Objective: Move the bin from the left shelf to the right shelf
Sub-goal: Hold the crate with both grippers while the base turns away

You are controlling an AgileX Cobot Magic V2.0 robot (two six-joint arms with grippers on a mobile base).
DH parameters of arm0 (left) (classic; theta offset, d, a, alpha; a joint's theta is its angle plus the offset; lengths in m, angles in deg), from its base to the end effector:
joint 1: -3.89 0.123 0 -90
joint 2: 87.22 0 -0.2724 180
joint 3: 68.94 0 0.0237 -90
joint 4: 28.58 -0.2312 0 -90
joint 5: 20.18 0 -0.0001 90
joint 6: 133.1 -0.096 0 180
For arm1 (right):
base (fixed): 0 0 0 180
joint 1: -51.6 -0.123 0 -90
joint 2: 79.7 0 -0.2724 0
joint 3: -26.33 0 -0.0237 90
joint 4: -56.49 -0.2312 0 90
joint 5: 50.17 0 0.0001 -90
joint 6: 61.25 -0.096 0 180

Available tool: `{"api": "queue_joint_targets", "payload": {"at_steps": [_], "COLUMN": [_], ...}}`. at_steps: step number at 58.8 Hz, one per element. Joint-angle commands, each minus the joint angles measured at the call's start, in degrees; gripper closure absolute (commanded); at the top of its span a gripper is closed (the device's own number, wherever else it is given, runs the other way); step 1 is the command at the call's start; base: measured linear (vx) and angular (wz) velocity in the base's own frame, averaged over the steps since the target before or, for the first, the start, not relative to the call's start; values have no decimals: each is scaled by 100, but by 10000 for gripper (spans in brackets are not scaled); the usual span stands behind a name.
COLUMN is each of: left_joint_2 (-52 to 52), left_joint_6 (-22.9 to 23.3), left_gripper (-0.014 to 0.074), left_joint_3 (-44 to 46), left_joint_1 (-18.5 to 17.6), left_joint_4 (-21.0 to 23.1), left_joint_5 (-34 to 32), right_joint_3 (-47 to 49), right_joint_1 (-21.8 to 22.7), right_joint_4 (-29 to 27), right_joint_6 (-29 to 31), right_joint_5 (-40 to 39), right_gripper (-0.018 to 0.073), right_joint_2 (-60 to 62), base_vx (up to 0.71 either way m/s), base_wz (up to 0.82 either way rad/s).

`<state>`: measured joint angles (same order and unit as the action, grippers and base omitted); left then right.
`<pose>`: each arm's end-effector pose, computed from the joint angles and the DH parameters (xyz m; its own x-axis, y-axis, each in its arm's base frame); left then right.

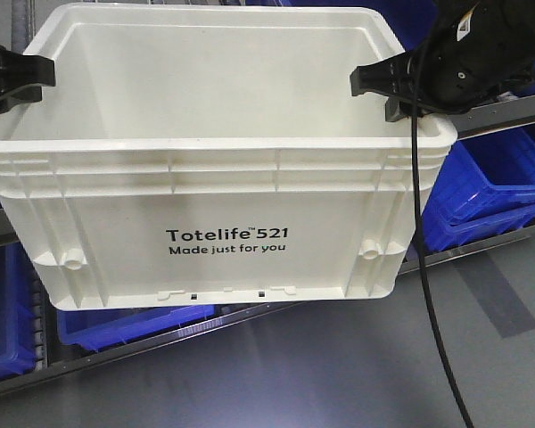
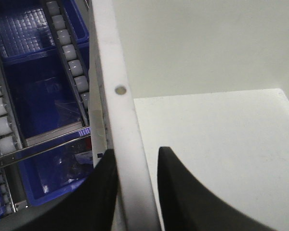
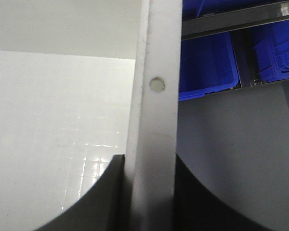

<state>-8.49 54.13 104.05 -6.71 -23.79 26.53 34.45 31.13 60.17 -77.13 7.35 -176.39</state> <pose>0.2410 -0.0511 0.3663 -0.6926 -0.0558 -0.7192 0.1031 0.9791 -0.1752 0.2976 0.1055 0.3434 -0.8314 -0.0543 -0.5531 -0.1248 0.9880 0.0906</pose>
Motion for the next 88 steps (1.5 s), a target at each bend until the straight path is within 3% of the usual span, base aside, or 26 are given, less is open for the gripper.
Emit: {"api": "queue_joint_targets", "payload": {"at_steps": [1,88], "left_joint_2": [-254,-254], "left_joint_6": [-164,-164], "left_gripper": [494,494], "left_joint_3": [229,229], "left_joint_1": [8,8], "left_joint_4": [-126,-126], "left_joint_5": [-629,-629], "right_joint_3": [209,209], "right_joint_1": [63,63], "right_joint_4": [378,378], "right_joint_6": [41,41], "right_joint_5": [-667,-662], "right_gripper": [540,540], "right_joint_2": [318,318], "base_vx": [-3,-2], "base_wz": [-14,-19]}}
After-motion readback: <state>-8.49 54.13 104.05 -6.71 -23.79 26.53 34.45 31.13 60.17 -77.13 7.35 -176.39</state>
